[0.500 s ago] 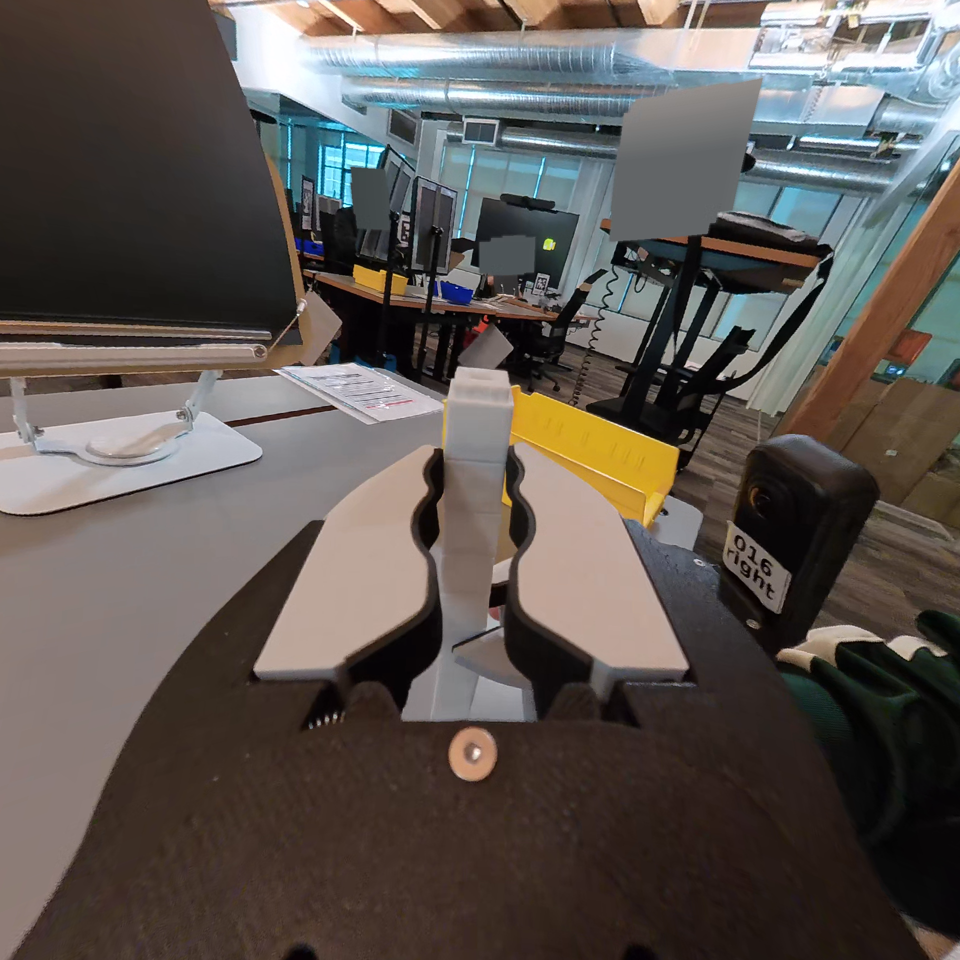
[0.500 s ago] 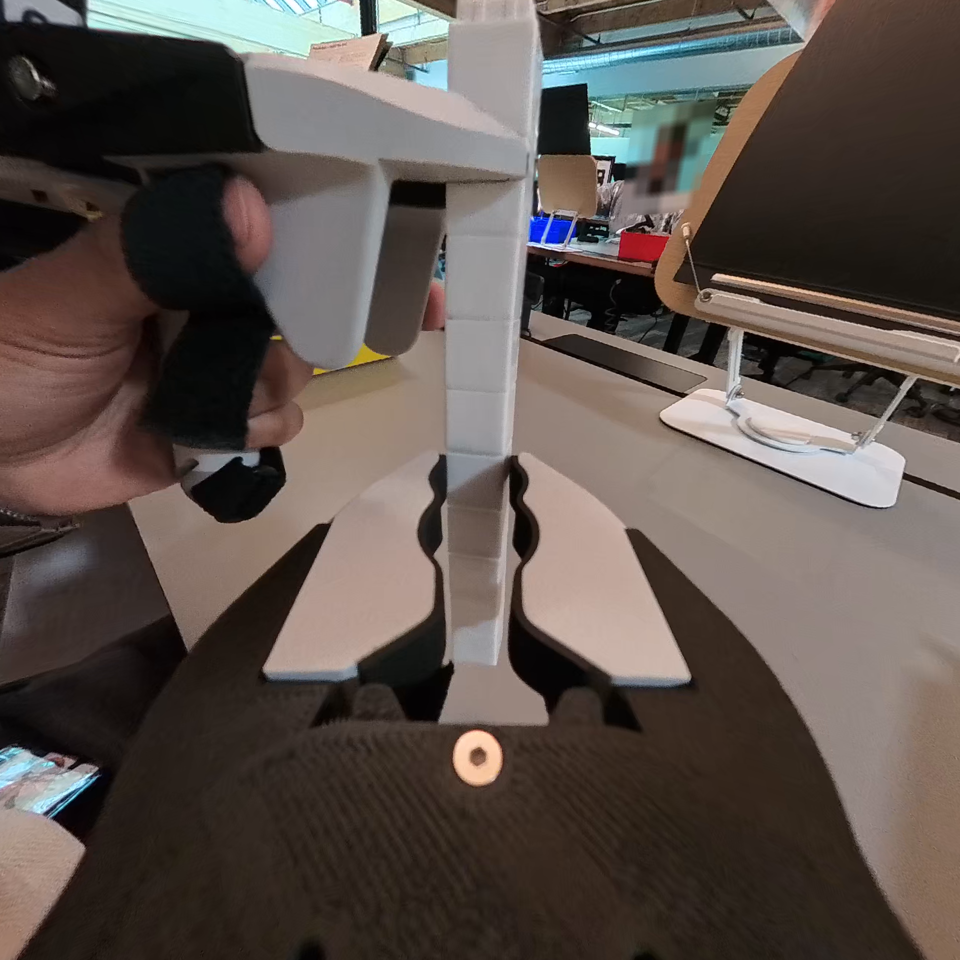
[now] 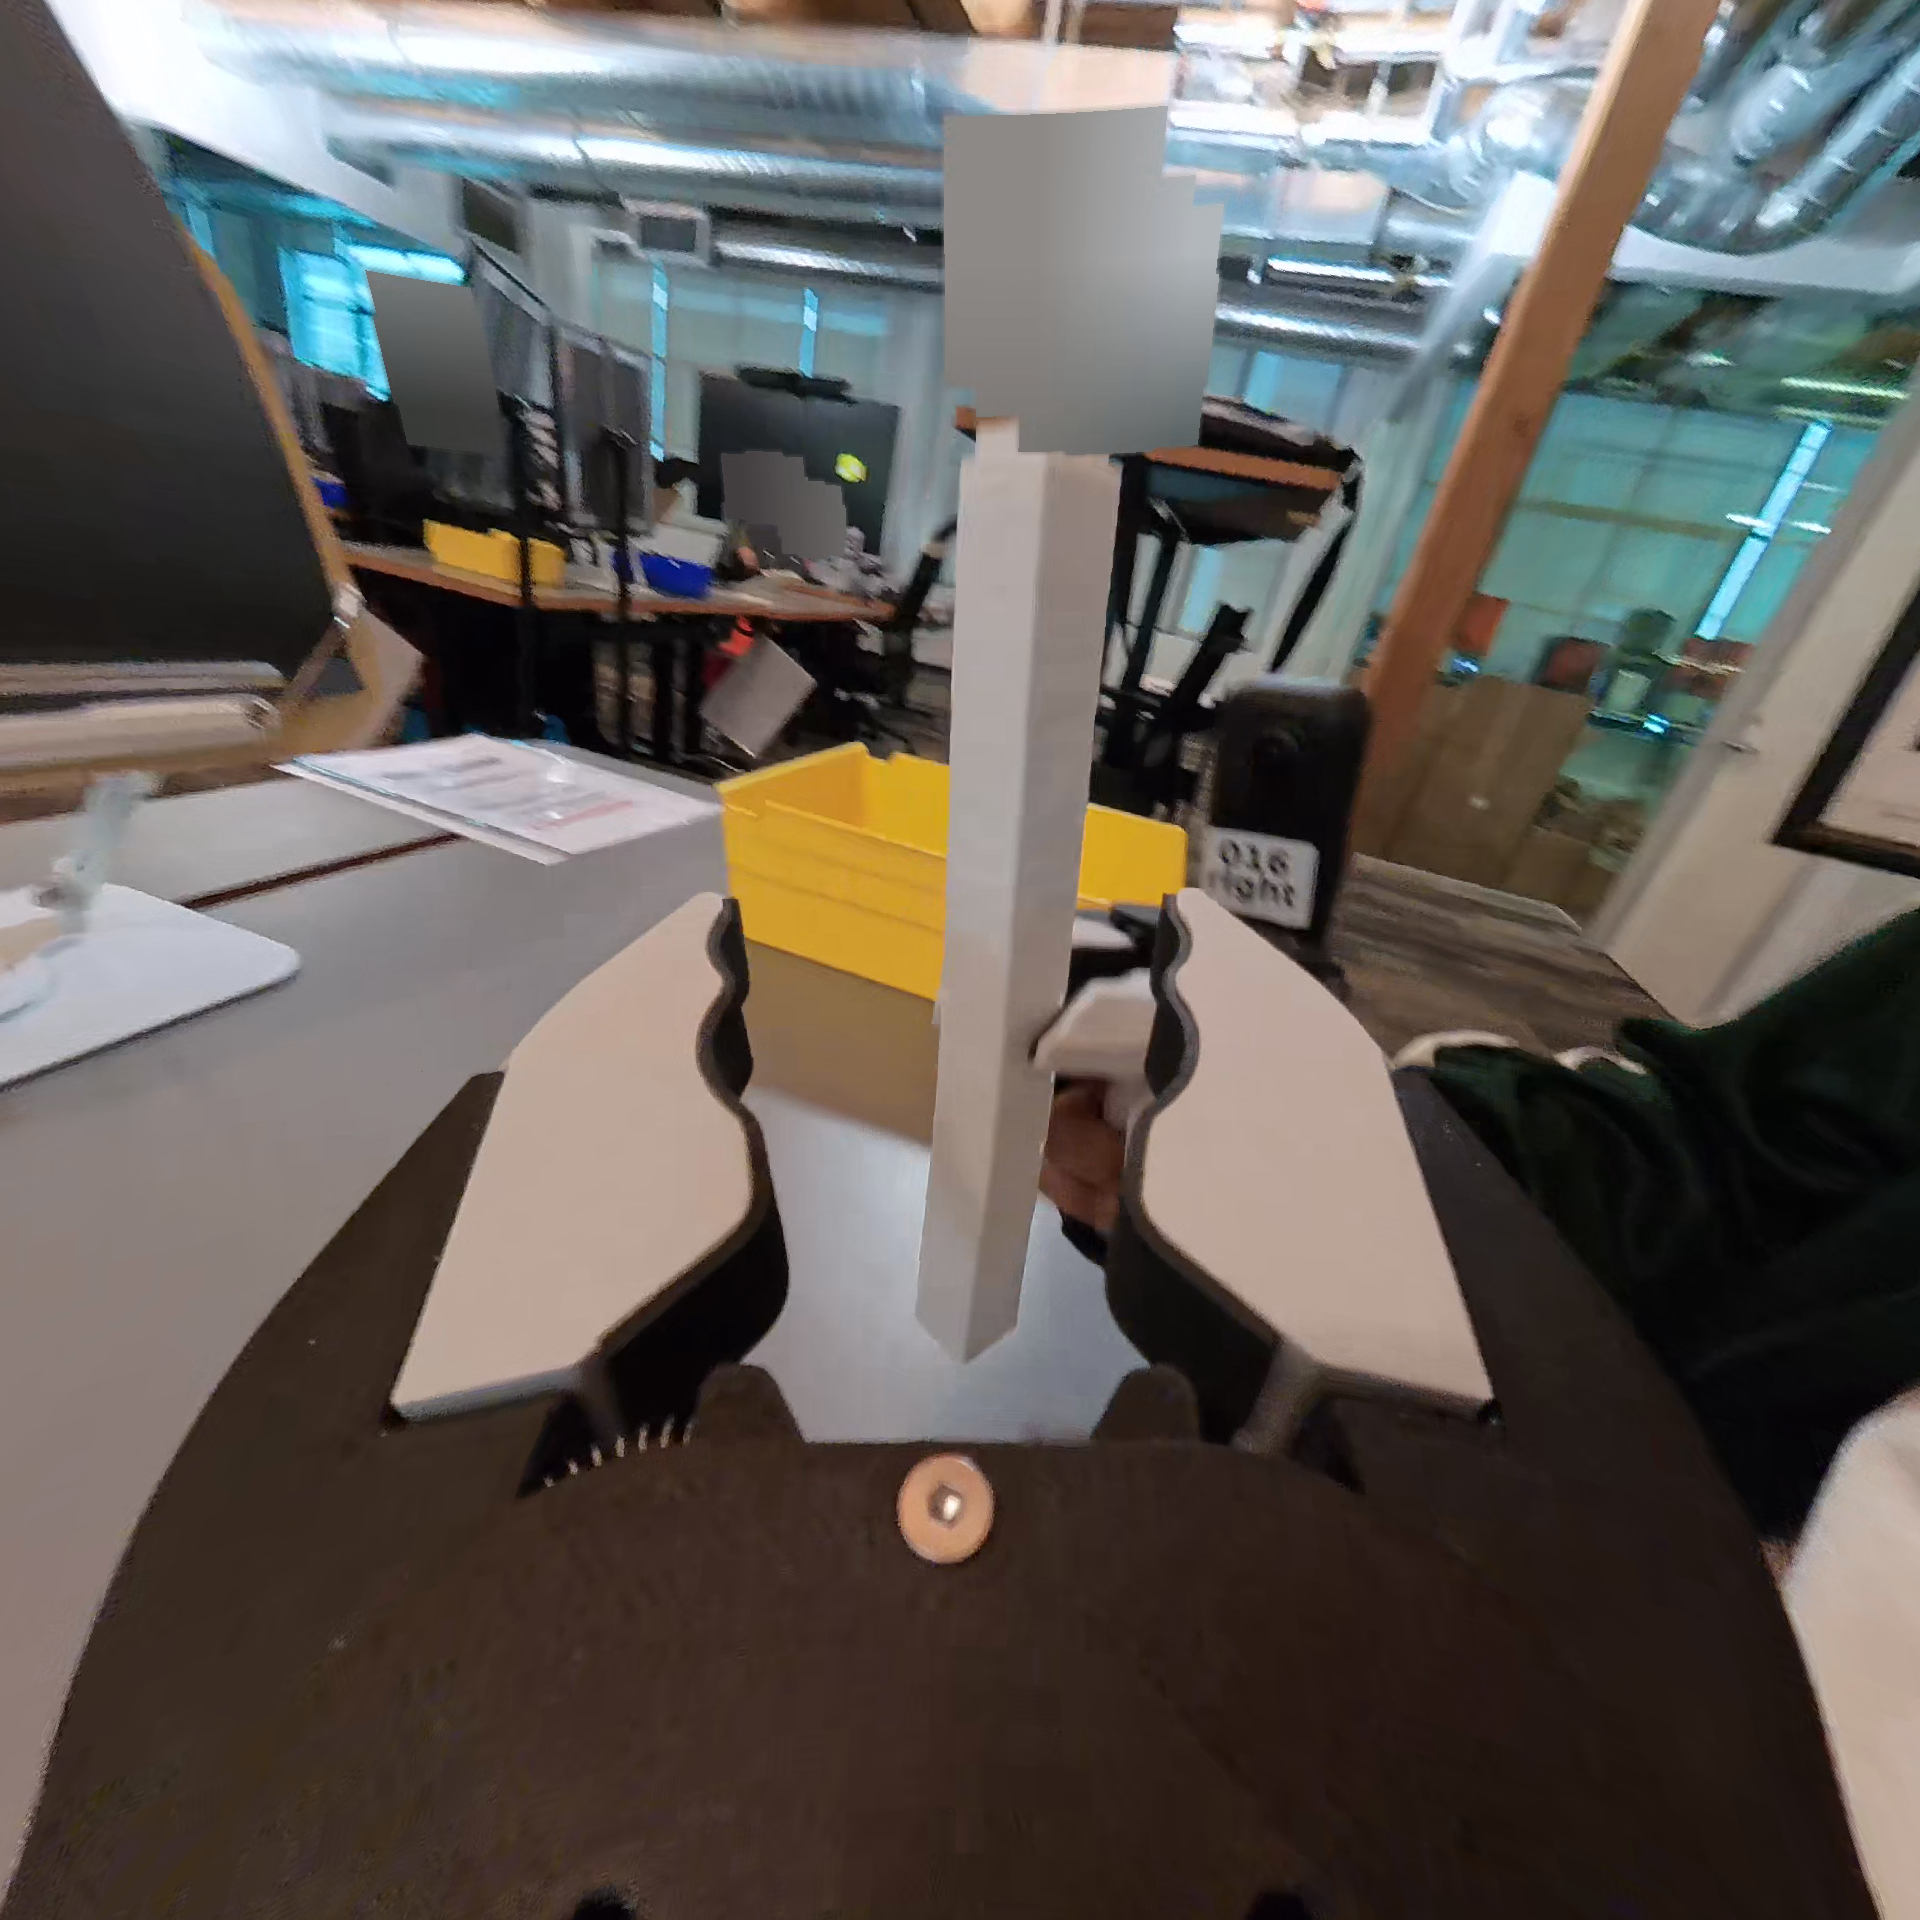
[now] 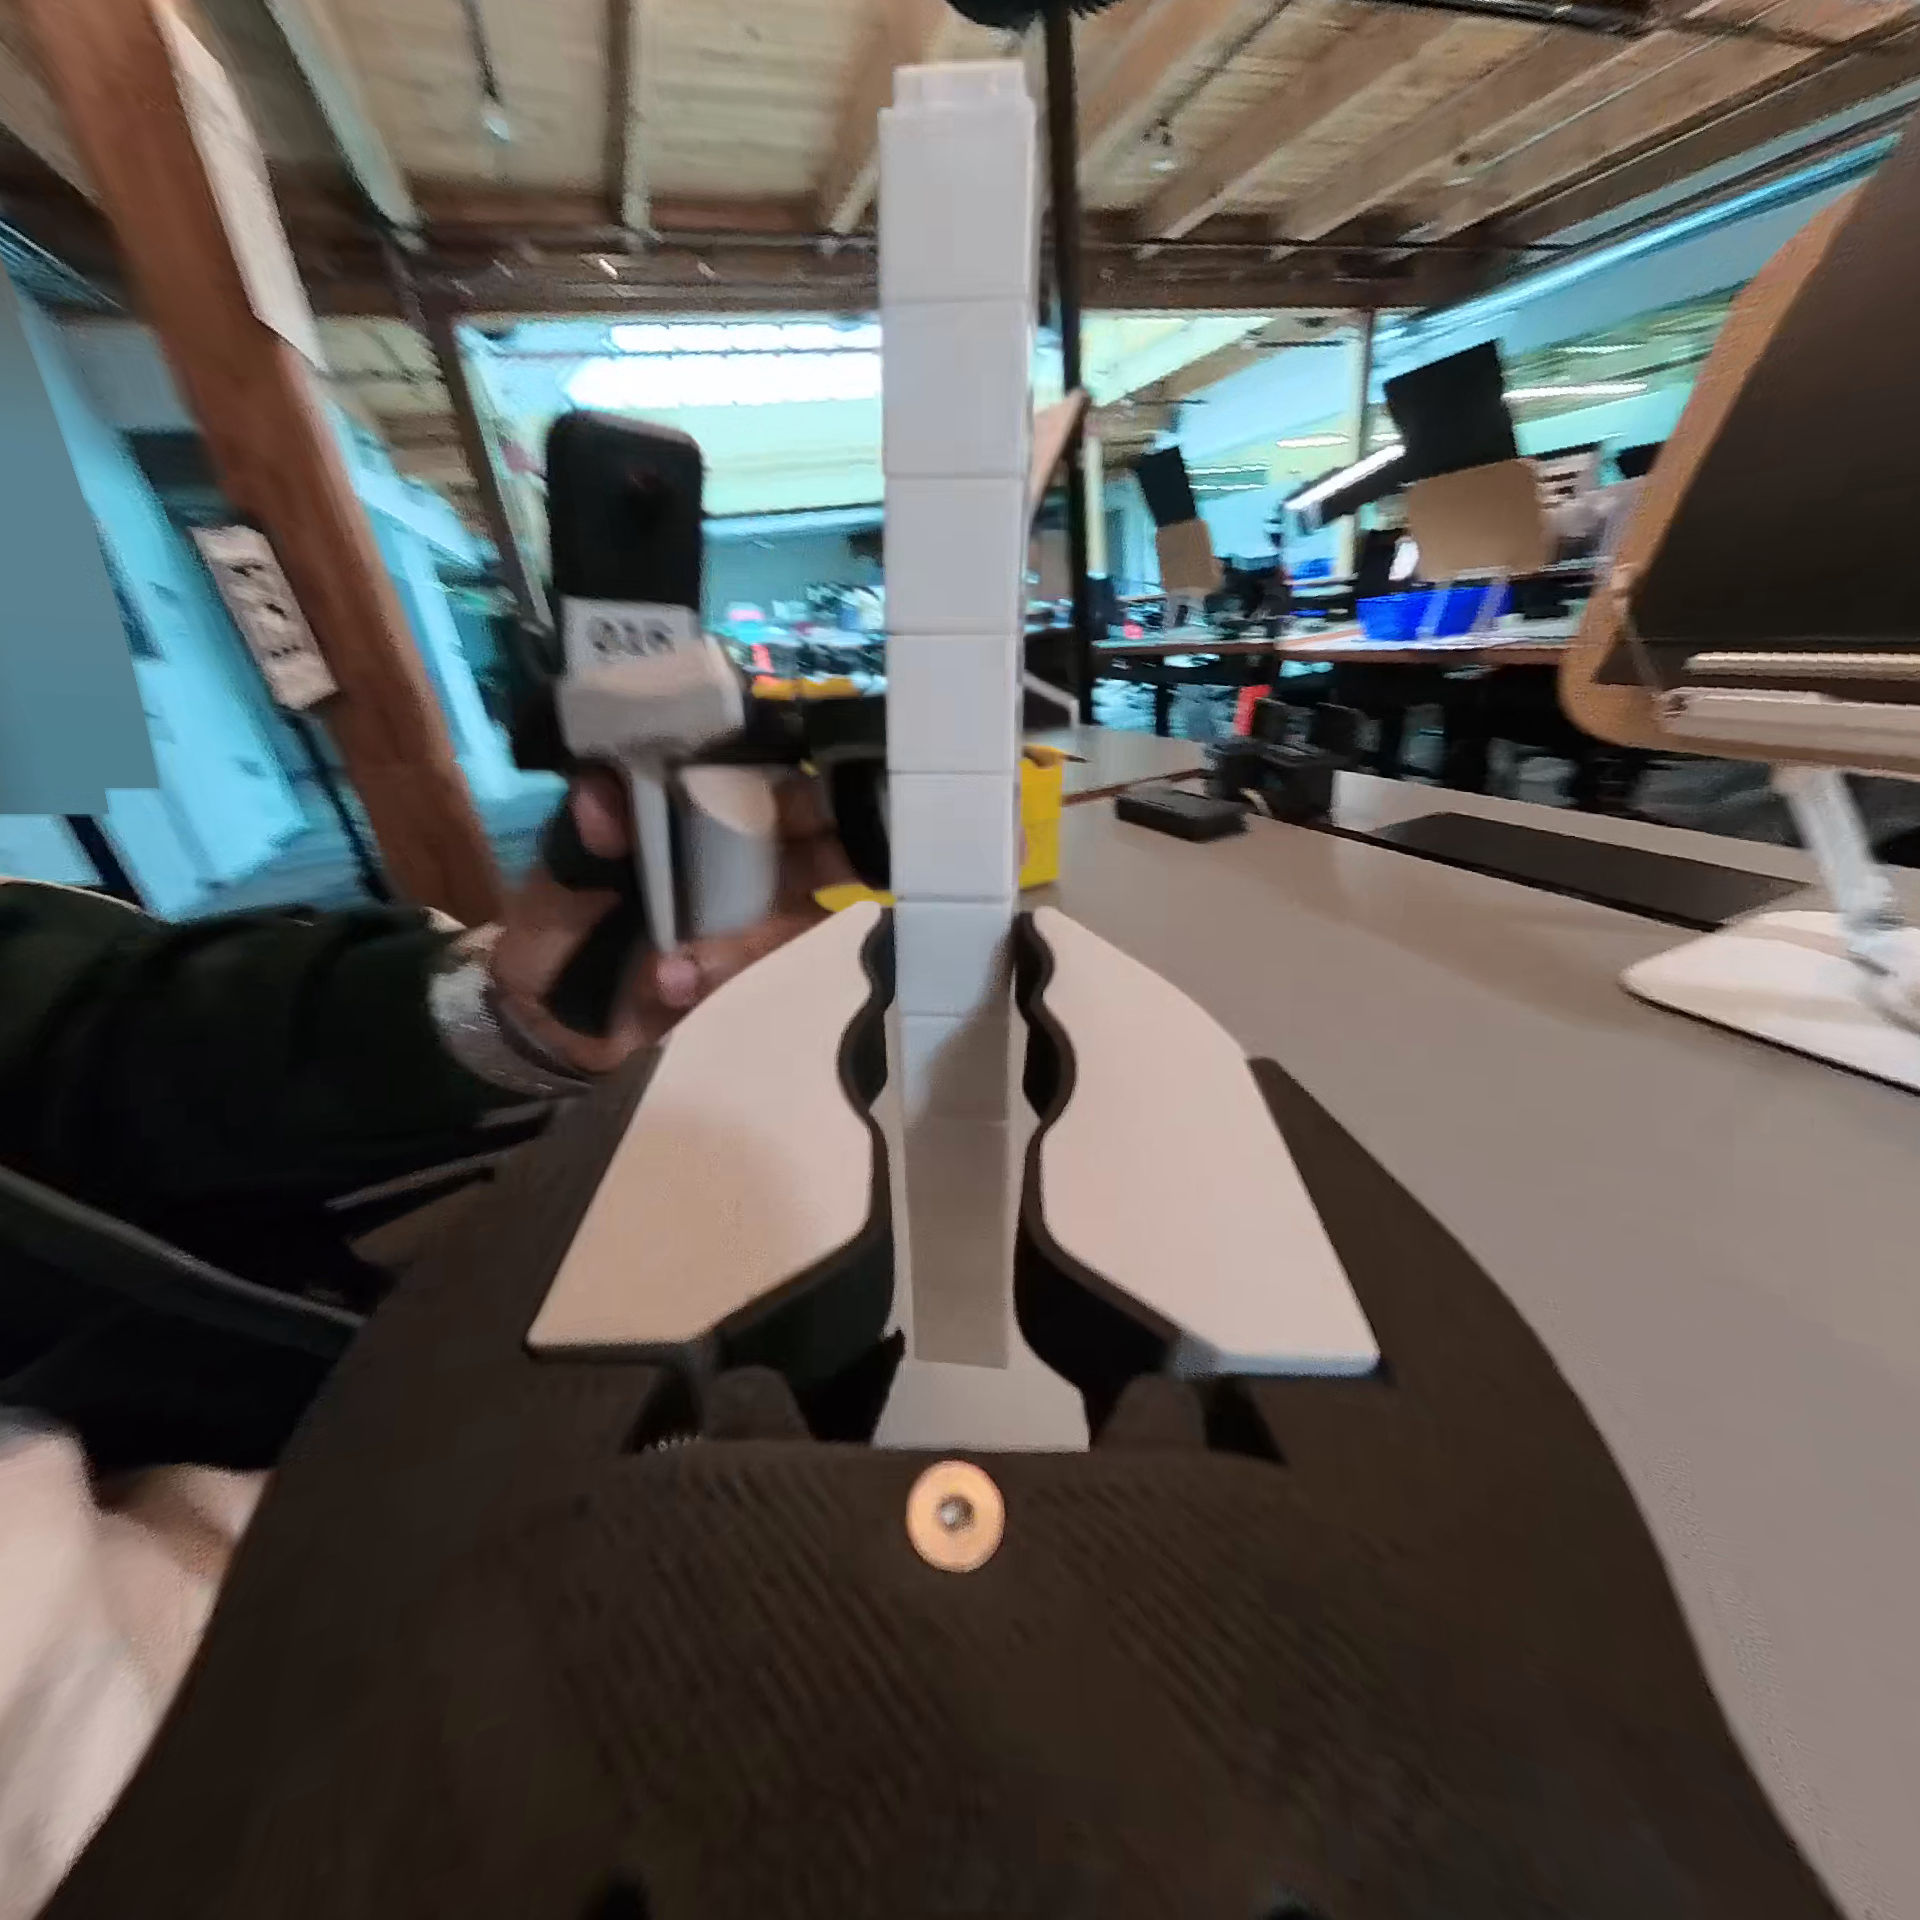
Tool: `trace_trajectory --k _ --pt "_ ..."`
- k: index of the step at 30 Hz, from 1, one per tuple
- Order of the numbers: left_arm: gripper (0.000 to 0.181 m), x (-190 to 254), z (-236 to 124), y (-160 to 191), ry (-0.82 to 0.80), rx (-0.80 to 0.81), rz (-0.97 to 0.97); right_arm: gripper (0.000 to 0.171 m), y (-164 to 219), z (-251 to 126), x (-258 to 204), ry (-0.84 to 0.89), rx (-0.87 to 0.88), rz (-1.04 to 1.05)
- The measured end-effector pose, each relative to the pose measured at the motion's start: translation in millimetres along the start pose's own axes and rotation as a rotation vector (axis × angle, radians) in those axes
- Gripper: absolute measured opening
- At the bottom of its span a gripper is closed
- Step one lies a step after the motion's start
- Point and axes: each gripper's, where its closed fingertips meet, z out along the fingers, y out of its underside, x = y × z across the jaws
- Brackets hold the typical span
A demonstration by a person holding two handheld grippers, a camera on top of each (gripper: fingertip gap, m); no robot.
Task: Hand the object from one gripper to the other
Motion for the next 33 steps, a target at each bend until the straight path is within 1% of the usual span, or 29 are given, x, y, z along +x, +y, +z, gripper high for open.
trace_trajectory --k 1,3,4,6,9,12,15,19,21,25,26,28,30,31,33 --pt "0.071 0.9 0.3 8.3 0.038 -0.022 -0.011 0.022 -2.6 -2.3 -0.6 -0.042 0.015 0.04" --pt "0.049 7.2 -0.9 25.4 0.132 -0.066 -0.022 0.022 -6.5 -6.3 -2.1 -0.121 0.033 0.119" --pt "0.046 9.6 -0.8 34.6 0.166 -0.094 -0.025 0.022 -7.2 -7.9 -3.1 -0.156 0.033 0.149" --pt "0.046 13.2 0.3 54.4 0.213 -0.171 -0.021 0.022 -7.2 -10.1 -6.4 -0.21 0.018 0.172" --pt "0.045 28.1 0.2 79.9 0.315 -0.282 0.002 0.022 -6.6 -10.3 -15.4 -0.265 -0.004 0.154" --pt "0.045 36.8 0.7 97.7 0.355 -0.353 0.039 0.022 -7.1 -9.8 -24.3 -0.313 -0.001 0.172" --pt "0.039 43.5 0.4 103.9 0.385 -0.368 0.055 0.022 -9.4 -10.6 -29.8 -0.351 0.008 0.193" --pt "0.033 50.6 0.2 101.1 0.418 -0.347 0.046 0.022 -10.7 -11.0 -32.8 -0.365 0.01 0.193" --pt "0.024 50.5 0.2 100.9 0.412 -0.346 0.056 0.022 -11.2 -11.0 -34.6 -0.373 0.013 0.194" --pt "0.023 47.7 1.3 100.9 0.389 -0.349 0.07 0.022 -12.2 -9.2 -36.0 -0.356 0.026 0.166" --pt "0.023 45.8 1.9 99.9 0.376 -0.343 0.07 0.023 -13.2 -8.4 -34.2 -0.335 0.04 0.148" --pt "0.023 41.9 2.8 97.0 0.351 -0.328 0.069 0.043 -15.0 -6.4 -26.7 -0.268 0.07 0.108" --pt "0.023 37.0 2.9 95.7 0.324 -0.329 0.079 0.056 -16.3 -6.0 -19.2 -0.218 0.091 0.094" --pt "0.023 34.0 2.9 94.7 0.309 -0.324 0.081 0.06 -17.1 -6.3 -15.6 -0.199 0.1 0.096" --pt "0.023 29.0 2.0 92.5 0.292 -0.314 0.071 0.064 -18.6 -7.9 -8.9 -0.167 0.12 0.101"
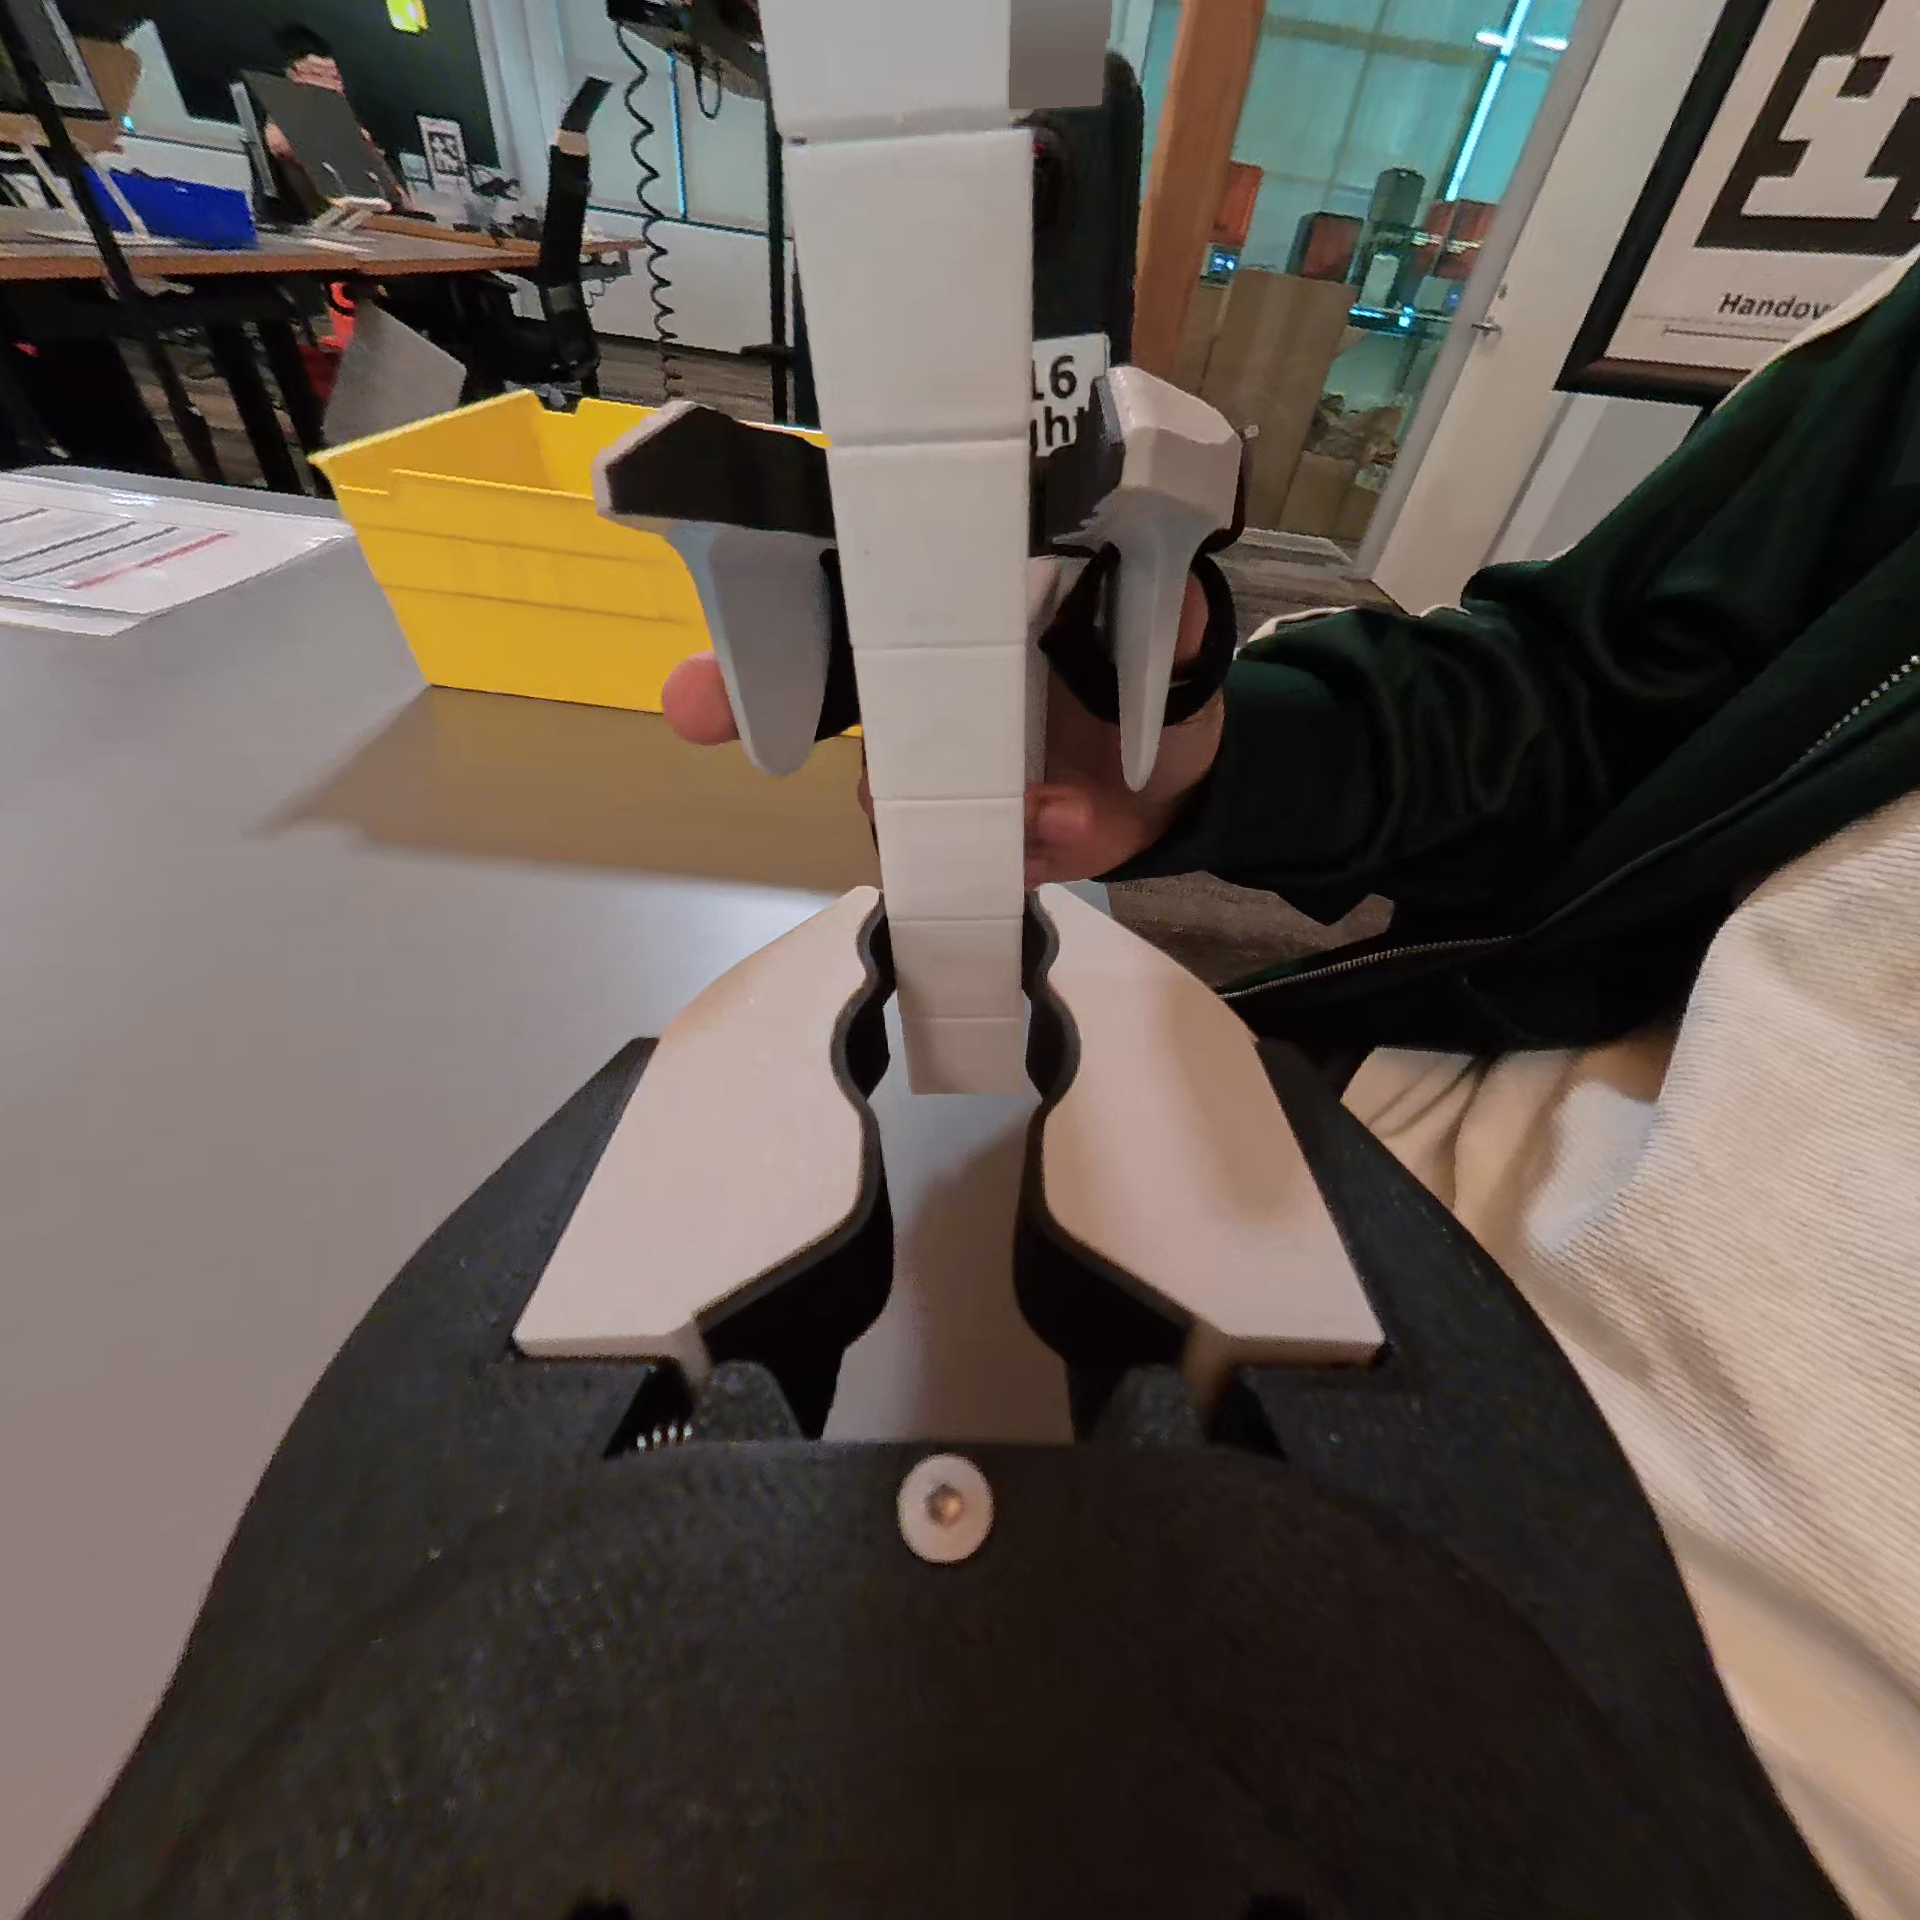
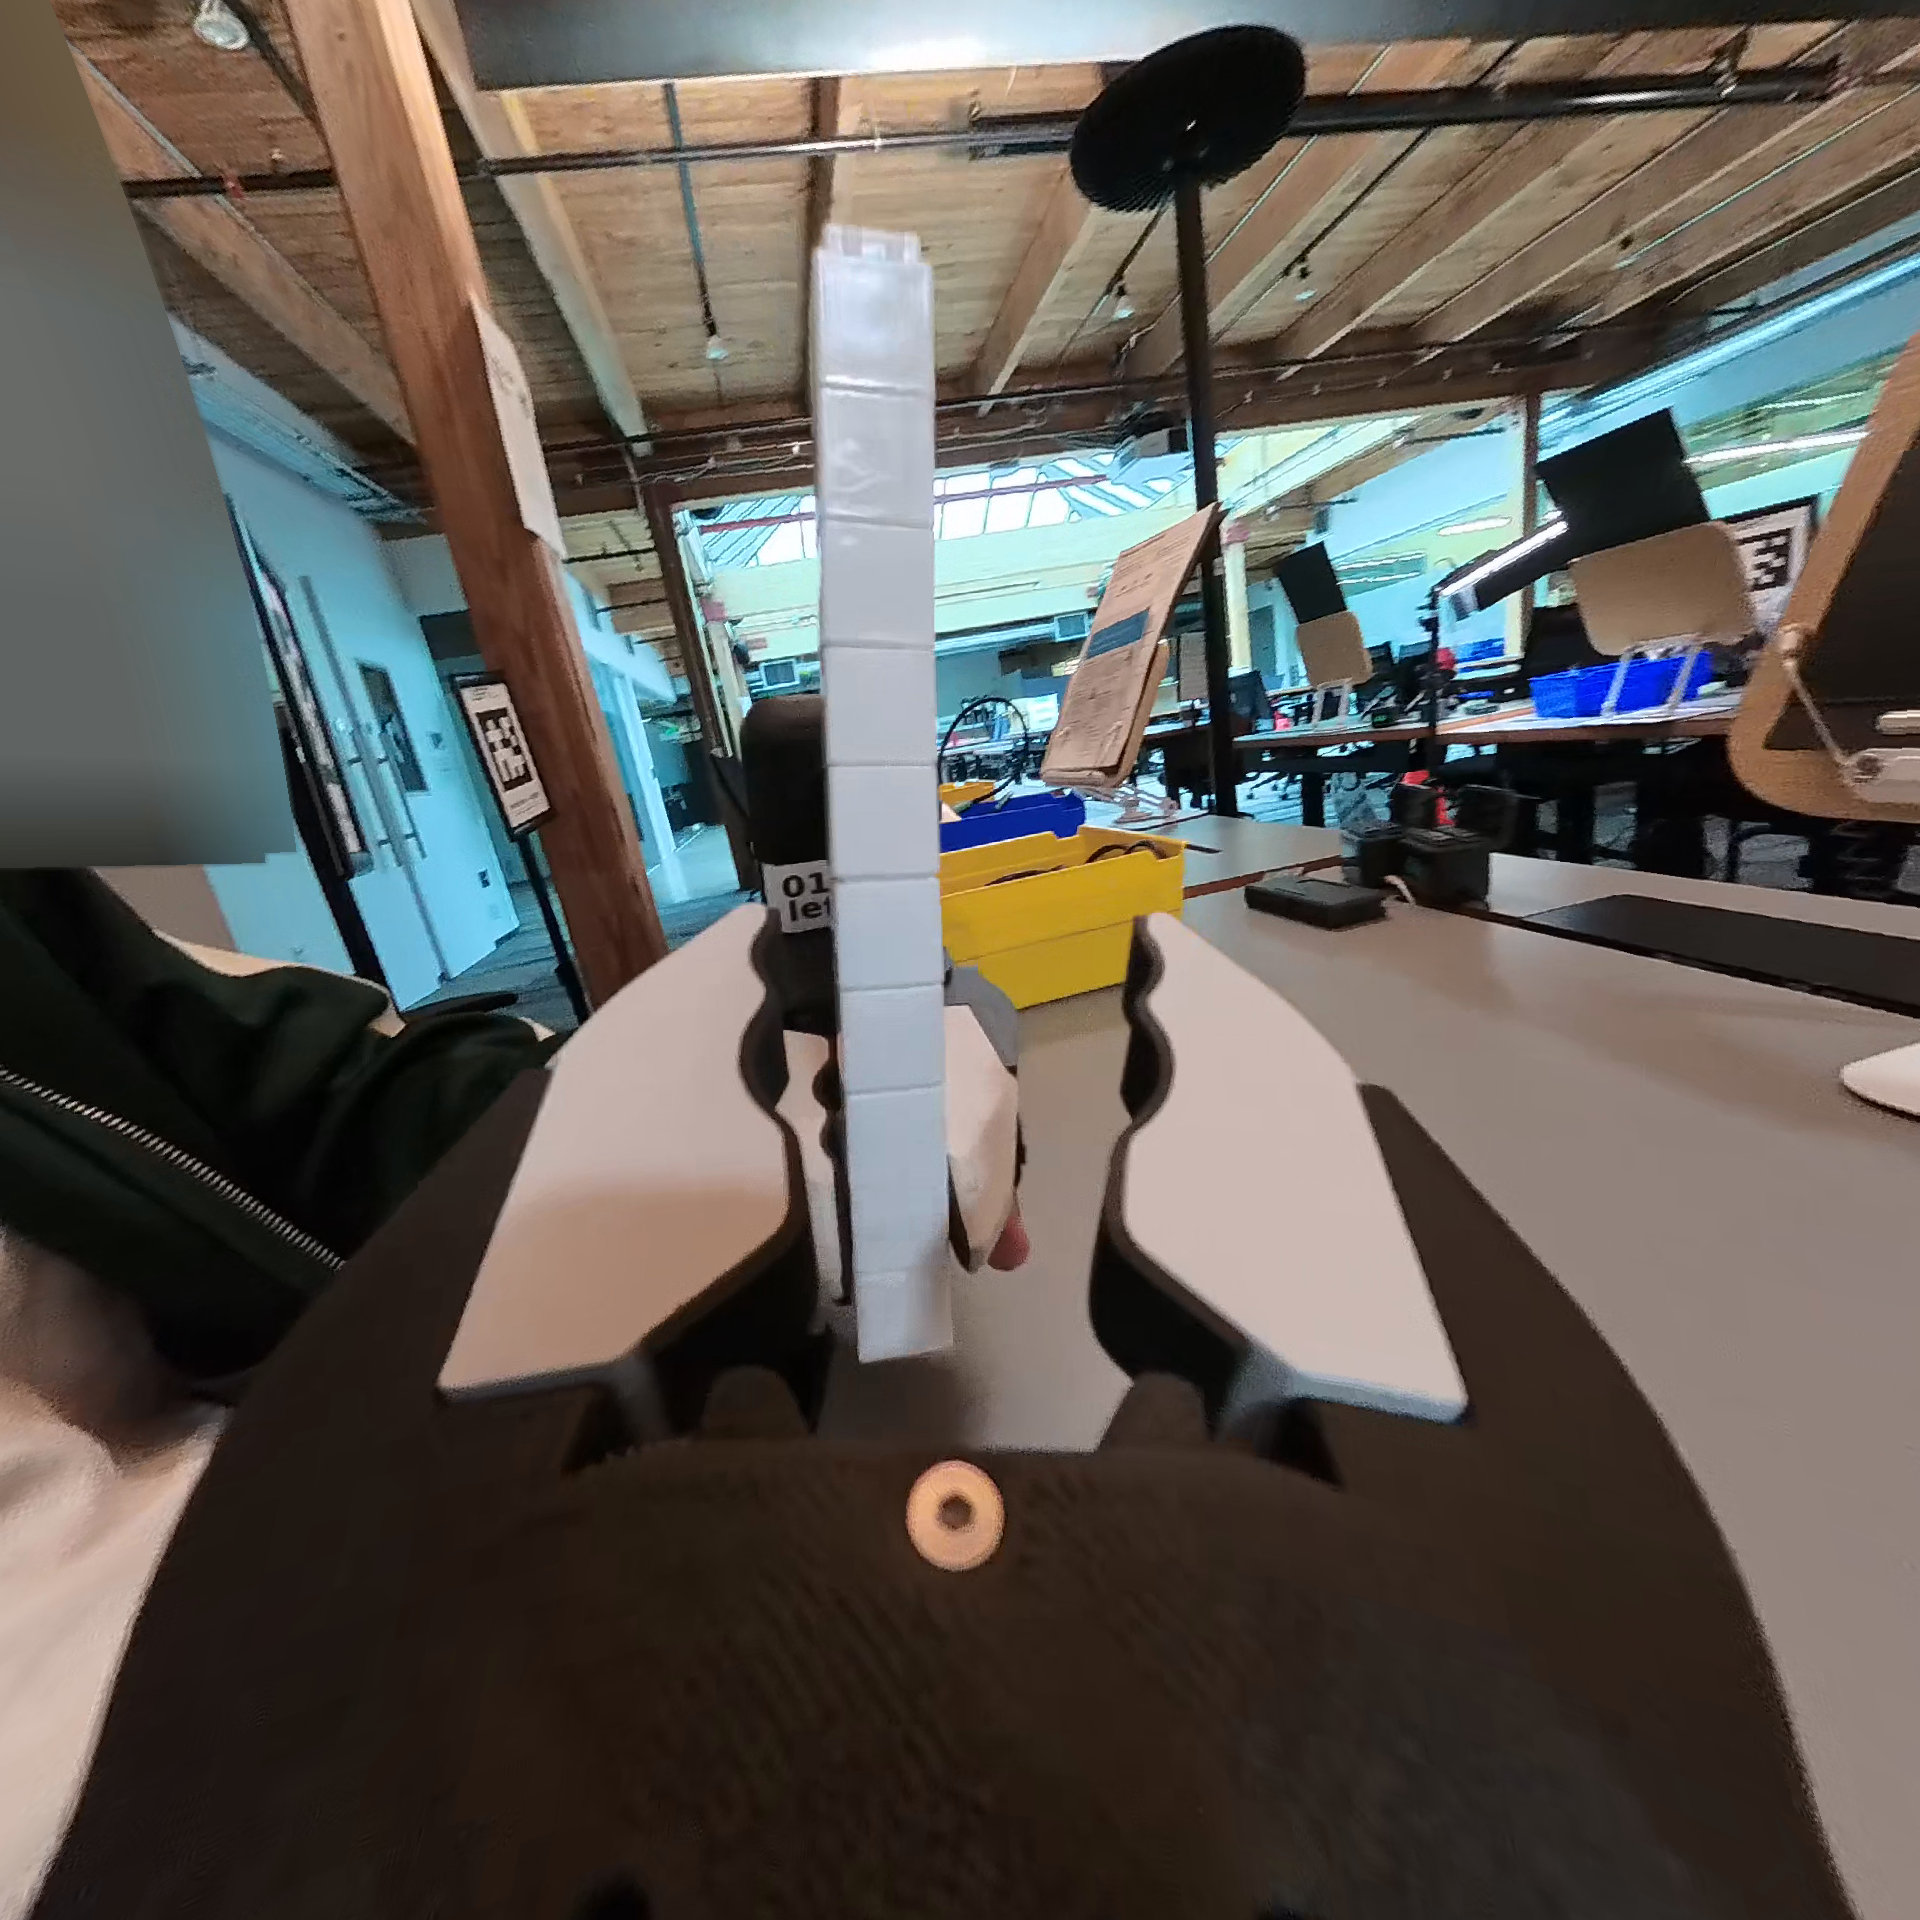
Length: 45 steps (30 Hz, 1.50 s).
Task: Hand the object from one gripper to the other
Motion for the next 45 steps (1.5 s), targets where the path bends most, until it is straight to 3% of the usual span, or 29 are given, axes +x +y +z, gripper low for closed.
trace_trajectory --k 15,26,30,35,37,38,45 --pt "0.023 -11.0 -4.8 3.7 -0.028 -0.005 -0.039 0.058 2.7 -3.0 7.1 0.05 -0.022 -0.055" --pt "0.023 4.0 5.9 8.8 0.039 -0.029 -0.042 0.043 13.1 4.0 -6.1 0.003 -0.073 -0.088" --pt "0.023 7.8 7.8 9.5 0.062 -0.03 -0.05 0.024 11.6 3.8 -10.8 -0.022 -0.065 -0.089" --pt "0.027 5.9 7.3 9.6 0.059 -0.018 -0.066 0.022 12.4 5.1 -12.2 -0.017 -0.088 -0.105" --pt "0.058 0.9 6.4 6.8 0.033 0.01 -0.08 0.022 4.2 5.2 -13.5 -0.011 -0.069 -0.107" --pt "0.064 -1.6 5.6 5.7 0.021 0.019 -0.086 0.022 -3.9 4.7 -13.8 -0.004 -0.051 -0.102" --pt "0.065 -9.9 3.3 5.2 -0.004 0.052 -0.124 0.021 -108.2 -33.2 12.8 0.244 0.005 -0.209"
